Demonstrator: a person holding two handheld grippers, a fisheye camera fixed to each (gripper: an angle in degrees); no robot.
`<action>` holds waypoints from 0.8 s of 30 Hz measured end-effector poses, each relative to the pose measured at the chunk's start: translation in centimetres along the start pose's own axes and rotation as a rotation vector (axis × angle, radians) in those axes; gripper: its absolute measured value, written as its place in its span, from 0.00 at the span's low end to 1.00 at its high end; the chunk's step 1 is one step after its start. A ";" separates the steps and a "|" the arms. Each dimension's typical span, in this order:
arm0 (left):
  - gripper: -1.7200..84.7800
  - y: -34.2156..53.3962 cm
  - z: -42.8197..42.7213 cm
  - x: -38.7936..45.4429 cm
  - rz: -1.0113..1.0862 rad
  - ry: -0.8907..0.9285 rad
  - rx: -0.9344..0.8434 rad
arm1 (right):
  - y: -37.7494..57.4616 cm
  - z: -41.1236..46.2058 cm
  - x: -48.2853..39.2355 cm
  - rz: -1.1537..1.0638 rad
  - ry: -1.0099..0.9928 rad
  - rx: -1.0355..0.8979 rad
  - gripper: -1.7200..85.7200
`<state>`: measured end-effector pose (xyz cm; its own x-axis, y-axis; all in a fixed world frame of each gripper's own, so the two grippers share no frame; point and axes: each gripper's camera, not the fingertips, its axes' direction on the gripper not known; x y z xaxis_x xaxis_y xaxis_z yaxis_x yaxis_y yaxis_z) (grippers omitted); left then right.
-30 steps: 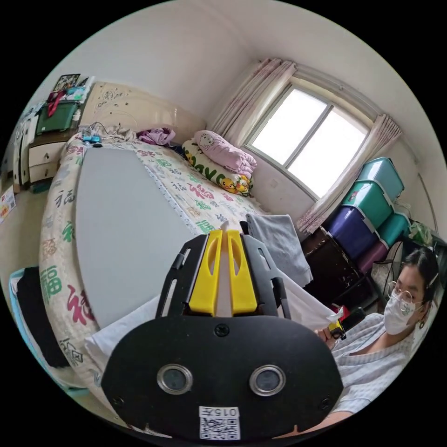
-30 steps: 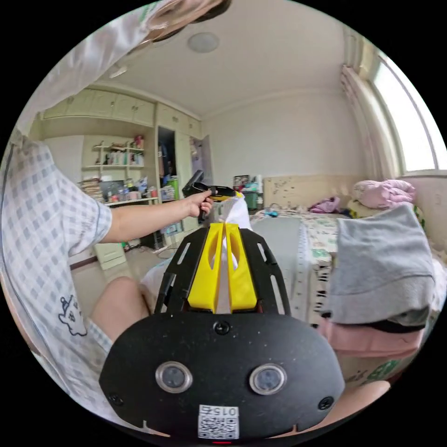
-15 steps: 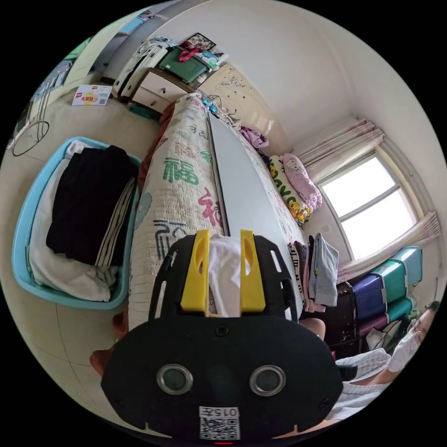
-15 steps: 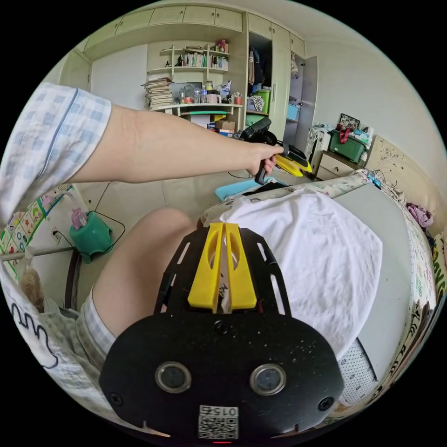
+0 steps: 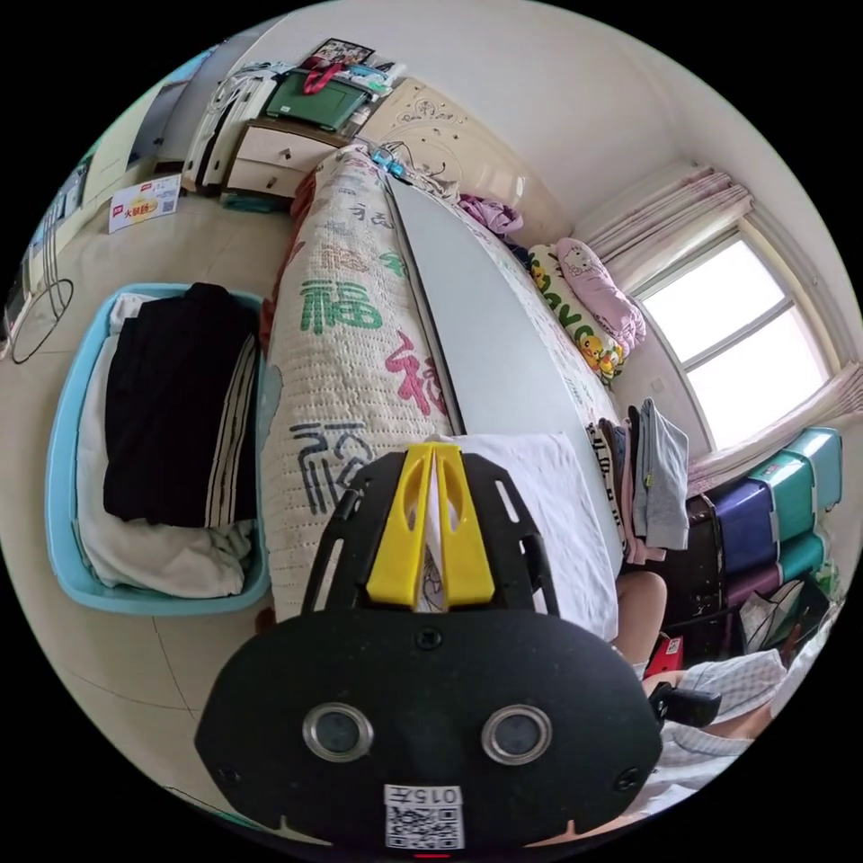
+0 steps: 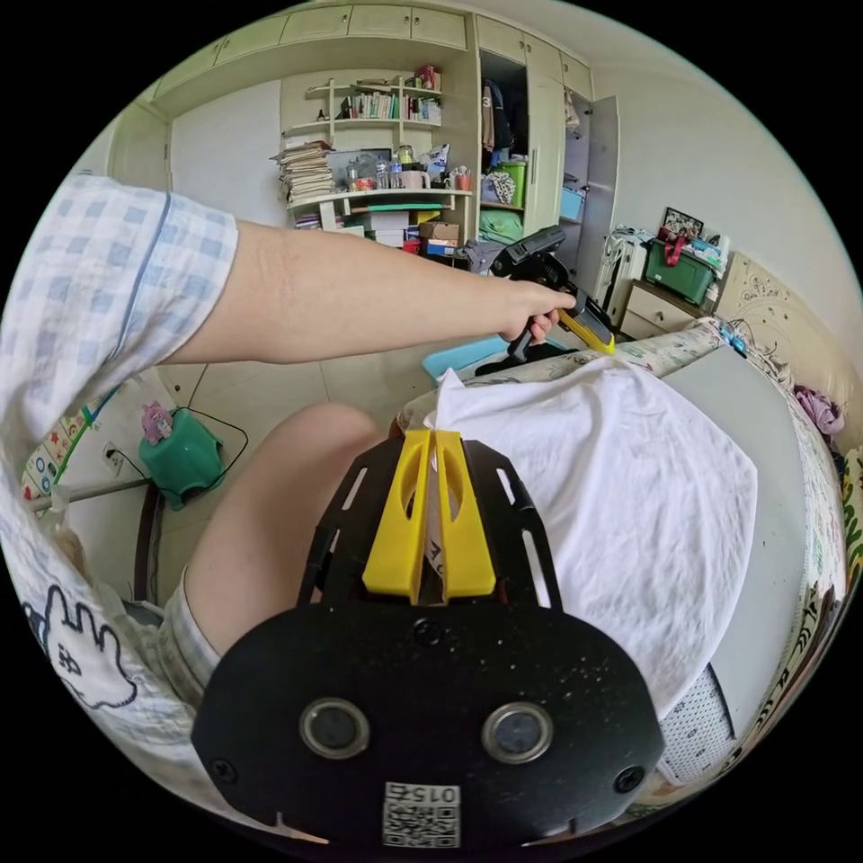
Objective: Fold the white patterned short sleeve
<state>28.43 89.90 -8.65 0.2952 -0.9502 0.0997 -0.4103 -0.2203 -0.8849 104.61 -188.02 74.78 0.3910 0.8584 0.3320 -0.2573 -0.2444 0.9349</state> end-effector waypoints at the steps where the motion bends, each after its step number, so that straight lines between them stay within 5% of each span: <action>1: 0.04 -0.3 0.0 0.1 0.002 0.007 -0.009 | 0.1 0.1 0.2 0.001 0.000 -0.001 0.02; 6: 0.11 -0.7 0.2 -0.6 -0.038 -0.006 -0.046 | 0.4 0.9 2.1 0.013 -0.007 -0.003 0.02; 12: 0.02 -0.6 -0.6 -0.3 -0.001 0.050 -0.007 | -0.7 1.6 3.7 0.016 -0.009 -0.015 0.02; 24: 0.01 -3.1 -2.6 2.3 0.079 -0.075 0.079 | -11.3 5.1 6.8 0.025 -0.076 -0.079 0.02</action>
<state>28.15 87.79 -4.45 0.3295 -0.9441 -0.0035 -0.3663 -0.1245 -0.9221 114.70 -181.67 67.09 0.4486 0.8151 0.3665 -0.3354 -0.2266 0.9144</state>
